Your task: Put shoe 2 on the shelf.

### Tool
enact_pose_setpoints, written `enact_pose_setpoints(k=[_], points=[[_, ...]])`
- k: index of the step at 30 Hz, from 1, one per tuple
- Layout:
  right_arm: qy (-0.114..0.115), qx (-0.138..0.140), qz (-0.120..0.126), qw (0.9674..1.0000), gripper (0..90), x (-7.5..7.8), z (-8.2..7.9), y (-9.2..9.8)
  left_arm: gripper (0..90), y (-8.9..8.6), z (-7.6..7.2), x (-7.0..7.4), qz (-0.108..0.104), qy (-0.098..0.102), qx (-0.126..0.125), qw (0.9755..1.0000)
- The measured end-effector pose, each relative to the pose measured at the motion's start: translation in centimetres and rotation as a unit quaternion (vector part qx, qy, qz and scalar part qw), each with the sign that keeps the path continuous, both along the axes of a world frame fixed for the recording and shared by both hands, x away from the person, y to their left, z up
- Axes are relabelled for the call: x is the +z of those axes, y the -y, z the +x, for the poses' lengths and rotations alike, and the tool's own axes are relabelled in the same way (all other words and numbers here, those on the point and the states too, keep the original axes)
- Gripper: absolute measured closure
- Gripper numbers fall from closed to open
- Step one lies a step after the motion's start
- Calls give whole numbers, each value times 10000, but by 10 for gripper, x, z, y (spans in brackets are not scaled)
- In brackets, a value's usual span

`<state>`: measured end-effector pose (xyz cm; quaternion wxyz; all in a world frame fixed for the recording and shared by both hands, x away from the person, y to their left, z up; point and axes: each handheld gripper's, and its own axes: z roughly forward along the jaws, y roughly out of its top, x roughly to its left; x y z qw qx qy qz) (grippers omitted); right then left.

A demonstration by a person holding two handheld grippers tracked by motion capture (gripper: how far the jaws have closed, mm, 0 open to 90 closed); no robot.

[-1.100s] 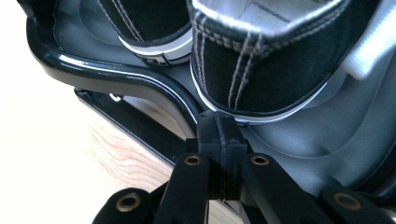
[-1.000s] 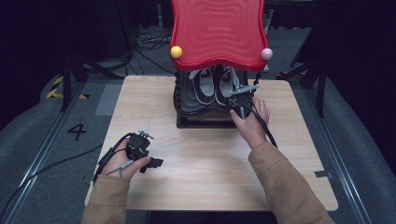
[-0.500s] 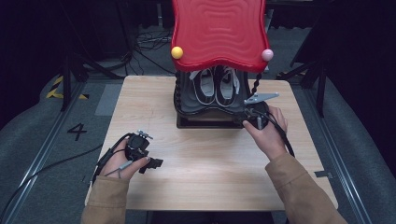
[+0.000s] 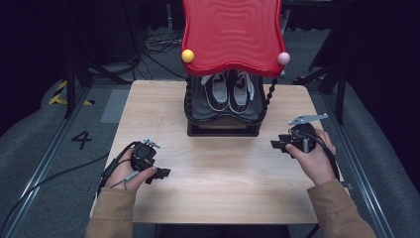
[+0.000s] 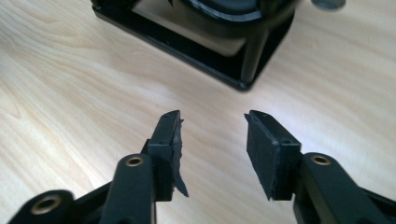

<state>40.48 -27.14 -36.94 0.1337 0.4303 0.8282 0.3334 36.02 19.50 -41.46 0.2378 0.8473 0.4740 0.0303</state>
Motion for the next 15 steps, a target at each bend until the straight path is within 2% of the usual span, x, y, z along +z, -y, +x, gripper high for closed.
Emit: enact_pose_setpoints(k=[5,8,10,11,12,15], points=[[-214,-127,99,9996,534,-5,-4,17,257,1,2,2,86,102,-86,9999],[-344,-201,45,9992,499,-8,-5,29,234,0,3,3,39,159,-97,9998],[-537,-155,-84,9984,480,-12,-6,34,230,-1,4,2,49,149,-109,9998],[-537,-155,-84,9984,480,-12,-6,34,229,-1,4,2,49,149,-109,9998],[-636,-136,-161,9978,473,-16,-6,36,229,-1,4,1,60,151,-91,9998],[-993,-123,-392,9942,457,-26,-6,41,226,0,5,1,78,131,-102,9998]])
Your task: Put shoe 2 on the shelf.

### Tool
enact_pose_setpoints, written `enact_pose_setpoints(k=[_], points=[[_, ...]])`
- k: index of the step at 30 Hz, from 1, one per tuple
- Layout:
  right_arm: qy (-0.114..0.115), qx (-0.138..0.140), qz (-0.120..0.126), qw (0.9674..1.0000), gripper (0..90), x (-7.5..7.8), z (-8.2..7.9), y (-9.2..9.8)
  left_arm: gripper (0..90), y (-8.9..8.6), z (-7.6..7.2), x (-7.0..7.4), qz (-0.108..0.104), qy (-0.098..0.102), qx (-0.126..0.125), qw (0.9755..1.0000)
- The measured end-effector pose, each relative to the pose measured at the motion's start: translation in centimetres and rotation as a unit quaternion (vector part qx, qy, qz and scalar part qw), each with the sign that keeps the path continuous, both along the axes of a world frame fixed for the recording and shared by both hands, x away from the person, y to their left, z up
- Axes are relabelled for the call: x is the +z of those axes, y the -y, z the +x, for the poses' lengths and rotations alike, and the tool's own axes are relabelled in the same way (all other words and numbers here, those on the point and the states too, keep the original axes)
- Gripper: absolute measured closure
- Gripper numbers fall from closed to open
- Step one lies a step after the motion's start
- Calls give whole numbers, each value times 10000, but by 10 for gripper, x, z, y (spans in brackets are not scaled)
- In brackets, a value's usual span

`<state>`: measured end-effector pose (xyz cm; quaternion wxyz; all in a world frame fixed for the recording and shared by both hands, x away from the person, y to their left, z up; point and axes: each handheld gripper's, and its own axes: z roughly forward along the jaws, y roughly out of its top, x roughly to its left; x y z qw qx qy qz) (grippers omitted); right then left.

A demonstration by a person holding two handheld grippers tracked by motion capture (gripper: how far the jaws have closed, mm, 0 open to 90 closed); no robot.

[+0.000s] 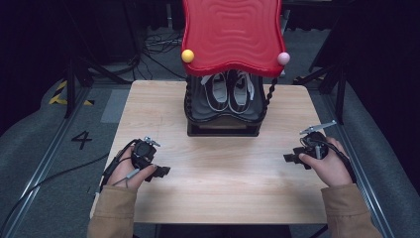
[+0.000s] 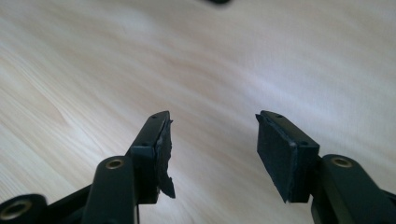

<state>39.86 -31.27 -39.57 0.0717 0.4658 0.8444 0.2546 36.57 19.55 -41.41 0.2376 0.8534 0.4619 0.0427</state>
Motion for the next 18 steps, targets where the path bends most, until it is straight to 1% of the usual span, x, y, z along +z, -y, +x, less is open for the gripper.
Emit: enact_pose_setpoints(k=[3,6,7,9,11,15,18], points=[[-282,-12,-225,9993,447,-10,0,5,221,1,1,0,-24,-18,8,10000],[-474,-9,-361,9982,438,-18,0,8,216,2,2,-1,-13,-37,-12,10000],[-574,-15,-425,9974,436,-22,0,10,207,2,2,-2,-21,-61,-49,10000],[-608,-9,-452,9971,435,-23,0,11,206,2,3,-3,-4,-74,-62,10000],[-753,-34,-554,9956,428,-28,0,13,206,2,3,-3,36,-81,-118,9999],[-902,-37,-698,9935,409,-33,-1,18,205,3,3,-4,53,-110,-151,9998],[-1063,-89,-763,9914,408,-36,-2,19,206,4,3,-5,73,-152,-165,9997]])
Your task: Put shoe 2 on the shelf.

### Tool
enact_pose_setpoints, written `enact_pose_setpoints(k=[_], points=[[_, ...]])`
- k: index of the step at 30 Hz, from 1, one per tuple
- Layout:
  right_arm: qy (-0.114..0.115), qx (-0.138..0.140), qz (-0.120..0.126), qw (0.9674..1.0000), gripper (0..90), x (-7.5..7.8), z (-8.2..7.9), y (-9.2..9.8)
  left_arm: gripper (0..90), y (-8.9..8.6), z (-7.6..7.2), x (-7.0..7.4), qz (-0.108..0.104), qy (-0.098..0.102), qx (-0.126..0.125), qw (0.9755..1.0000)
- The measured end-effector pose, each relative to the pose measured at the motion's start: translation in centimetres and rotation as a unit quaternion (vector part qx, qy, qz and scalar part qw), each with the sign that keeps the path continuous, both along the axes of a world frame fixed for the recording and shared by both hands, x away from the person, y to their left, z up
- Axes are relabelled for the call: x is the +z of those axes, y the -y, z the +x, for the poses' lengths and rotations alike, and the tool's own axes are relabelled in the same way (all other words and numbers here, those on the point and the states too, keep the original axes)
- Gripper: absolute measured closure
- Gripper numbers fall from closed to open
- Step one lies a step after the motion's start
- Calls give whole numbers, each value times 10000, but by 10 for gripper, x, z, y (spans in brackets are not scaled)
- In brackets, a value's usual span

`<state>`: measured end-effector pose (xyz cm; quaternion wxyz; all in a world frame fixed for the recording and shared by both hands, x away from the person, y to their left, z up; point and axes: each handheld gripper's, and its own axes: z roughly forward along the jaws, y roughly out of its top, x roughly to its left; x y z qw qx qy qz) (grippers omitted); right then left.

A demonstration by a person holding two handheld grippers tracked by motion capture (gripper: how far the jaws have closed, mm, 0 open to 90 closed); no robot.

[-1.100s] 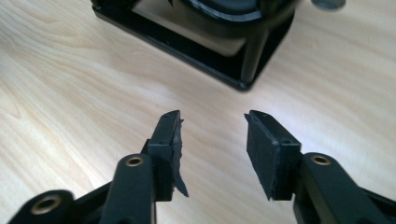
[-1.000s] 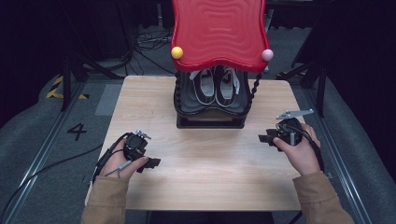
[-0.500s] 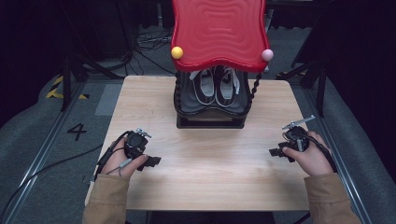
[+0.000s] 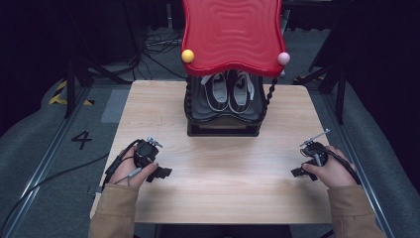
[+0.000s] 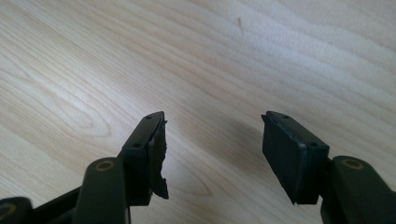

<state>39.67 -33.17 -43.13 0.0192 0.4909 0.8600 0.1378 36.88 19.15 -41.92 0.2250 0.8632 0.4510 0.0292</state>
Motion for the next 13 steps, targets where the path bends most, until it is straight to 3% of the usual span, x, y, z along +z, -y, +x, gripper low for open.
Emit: enact_pose_setpoints(k=[5,8,13], points=[[-266,120,-24,9996,419,-1,-4,2,208,1,-1,-2,-77,-171,23,9998],[-539,134,-225,9982,415,-3,-7,6,207,1,-2,-2,-3,-170,17,9999],[-483,167,-160,9986,386,-2,-6,8,196,-3,-4,-3,-37,-245,73,9997]])
